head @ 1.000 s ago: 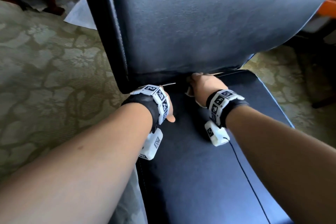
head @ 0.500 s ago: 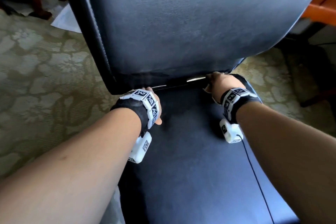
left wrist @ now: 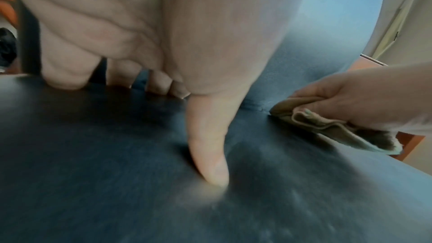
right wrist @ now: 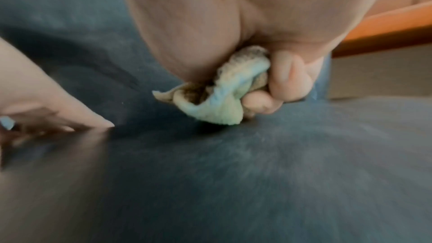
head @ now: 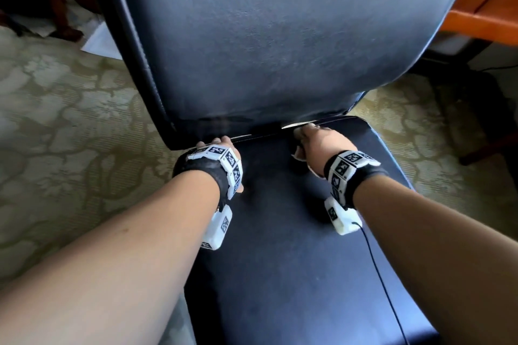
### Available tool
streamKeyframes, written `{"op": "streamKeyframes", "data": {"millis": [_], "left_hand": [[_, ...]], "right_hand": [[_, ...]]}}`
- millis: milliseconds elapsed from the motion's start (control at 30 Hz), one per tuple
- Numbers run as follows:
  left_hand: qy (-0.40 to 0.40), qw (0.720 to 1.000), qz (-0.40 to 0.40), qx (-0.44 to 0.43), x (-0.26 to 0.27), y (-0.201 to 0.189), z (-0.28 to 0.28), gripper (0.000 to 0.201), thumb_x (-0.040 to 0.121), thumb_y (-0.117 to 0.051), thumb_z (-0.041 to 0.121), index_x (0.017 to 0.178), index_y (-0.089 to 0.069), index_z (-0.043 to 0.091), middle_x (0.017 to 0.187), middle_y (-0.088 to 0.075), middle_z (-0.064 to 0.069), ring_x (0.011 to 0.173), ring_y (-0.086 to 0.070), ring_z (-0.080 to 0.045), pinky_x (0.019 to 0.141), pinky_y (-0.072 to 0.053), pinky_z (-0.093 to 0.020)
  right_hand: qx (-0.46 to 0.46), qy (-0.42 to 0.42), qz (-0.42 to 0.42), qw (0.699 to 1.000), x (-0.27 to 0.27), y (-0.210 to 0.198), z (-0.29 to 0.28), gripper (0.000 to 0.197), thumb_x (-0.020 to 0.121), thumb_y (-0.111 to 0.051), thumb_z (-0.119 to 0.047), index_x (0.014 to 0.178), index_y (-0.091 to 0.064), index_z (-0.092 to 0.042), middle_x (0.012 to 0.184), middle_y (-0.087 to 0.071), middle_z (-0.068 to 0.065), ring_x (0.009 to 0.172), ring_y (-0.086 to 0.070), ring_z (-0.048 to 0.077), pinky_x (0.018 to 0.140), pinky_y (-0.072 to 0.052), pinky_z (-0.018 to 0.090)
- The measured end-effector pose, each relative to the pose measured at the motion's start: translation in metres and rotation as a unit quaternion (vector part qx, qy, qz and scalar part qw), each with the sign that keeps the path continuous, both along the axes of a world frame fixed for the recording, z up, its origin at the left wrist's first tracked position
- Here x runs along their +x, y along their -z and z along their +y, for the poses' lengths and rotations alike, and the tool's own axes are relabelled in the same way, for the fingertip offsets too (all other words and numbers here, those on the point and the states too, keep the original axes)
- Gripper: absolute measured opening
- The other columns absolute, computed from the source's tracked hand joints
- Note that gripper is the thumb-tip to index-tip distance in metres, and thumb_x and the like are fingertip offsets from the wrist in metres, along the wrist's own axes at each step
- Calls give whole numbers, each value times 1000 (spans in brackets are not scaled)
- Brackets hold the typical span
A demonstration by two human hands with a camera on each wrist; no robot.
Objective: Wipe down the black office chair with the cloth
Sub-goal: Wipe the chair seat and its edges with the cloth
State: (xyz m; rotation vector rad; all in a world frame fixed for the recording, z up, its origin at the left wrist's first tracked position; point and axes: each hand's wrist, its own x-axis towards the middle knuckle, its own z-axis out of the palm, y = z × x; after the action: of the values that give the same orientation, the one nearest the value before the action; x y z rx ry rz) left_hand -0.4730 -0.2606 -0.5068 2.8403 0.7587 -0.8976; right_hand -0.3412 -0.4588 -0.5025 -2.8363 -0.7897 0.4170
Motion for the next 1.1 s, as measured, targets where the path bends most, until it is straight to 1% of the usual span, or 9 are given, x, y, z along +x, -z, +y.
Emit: {"op": "streamKeyframes", "data": {"millis": [67, 133, 200, 267, 367, 433, 567, 800, 1100], "left_hand": [[-29, 999, -30, -7, -5, -16, -14, 90, 84, -80, 38, 153, -30, 8, 153, -40, -9, 143, -37, -41, 110, -43, -57], [-21, 998, -55, -13, -13, -27, -36, 64, 95, -61, 19, 153, -35, 10, 155, -37, -11, 144, -35, -38, 108, -43, -59], [-17, 999, -23, -34, -25, -30, -66, 74, 96, -55, 17, 162, -22, 12, 167, -18, -18, 153, -20, -43, 112, -36, -66], [-33, 998, 6, -59, -35, -25, -89, 98, 95, -61, 38, 167, 1, 15, 173, 8, -23, 158, 4, -49, 116, -24, -74], [-48, 996, 9, -70, -36, -16, -95, 147, 62, -72, 84, 166, 7, 17, 172, 16, -23, 157, 13, -50, 116, -19, -77], [-42, 997, 13, -60, -32, -10, -93, 160, 51, -77, 88, 166, 9, 17, 172, 17, -22, 157, 14, -50, 116, -20, -77], [-28, 998, 13, -48, -25, -3, -92, 166, 47, -82, 86, 166, 9, 13, 171, 18, -23, 156, 14, -52, 113, -23, -78], [29, 999, 21, -31, 7, 7, -81, 173, 39, -79, 89, 165, 9, 11, 169, 18, -29, 154, 15, -56, 110, -24, -82], [97, 994, -33, -27, 50, -1, -61, 156, 54, -87, 78, 166, 5, 22, 173, 20, -15, 159, 18, -40, 118, -17, -76]], "right_hand": [[65, 43, 46, 996, -19, -6, -14, 28, 101, -56, -22, 129, -60, -27, 109, -62, -8, 93, -67, 11, 80, -38, 10], [97, 52, 83, 991, -44, -10, -29, 38, 105, -53, -26, 143, -53, -23, 119, -66, -1, 112, -65, 20, 84, -34, 13], [121, 71, 111, 984, -64, -9, -44, 45, 105, -54, -31, 150, -48, -26, 117, -65, -2, 116, -63, 22, 85, -34, 16], [140, 82, 122, 979, -77, -5, -58, 47, 104, -56, -32, 150, -47, -28, 122, -67, 0, 116, -63, 23, 88, -37, 19], [176, 94, 127, 972, -89, 0, -72, 48, 104, -56, -32, 151, -46, -28, 136, -63, 5, 124, -59, 24, 99, -38, 21], [206, 106, 132, 964, -92, 4, -74, 48, 104, -57, -31, 151, -46, -27, 137, -62, 4, 125, -58, 22, 98, -36, 19], [237, 123, 141, 953, -91, 11, -75, 46, 104, -57, -33, 149, -47, -29, 136, -63, 2, 125, -58, 20, 101, -36, 20], [278, 193, 162, 927, -78, 17, -78, 39, 105, -55, -35, 143, -50, -37, 116, -66, -8, 106, -61, 12, 87, -36, 16], [318, 246, 145, 904, -52, 25, -70, 39, 105, -55, -31, 144, -50, -31, 117, -65, -9, 106, -59, 10, 88, -35, 15]]}}
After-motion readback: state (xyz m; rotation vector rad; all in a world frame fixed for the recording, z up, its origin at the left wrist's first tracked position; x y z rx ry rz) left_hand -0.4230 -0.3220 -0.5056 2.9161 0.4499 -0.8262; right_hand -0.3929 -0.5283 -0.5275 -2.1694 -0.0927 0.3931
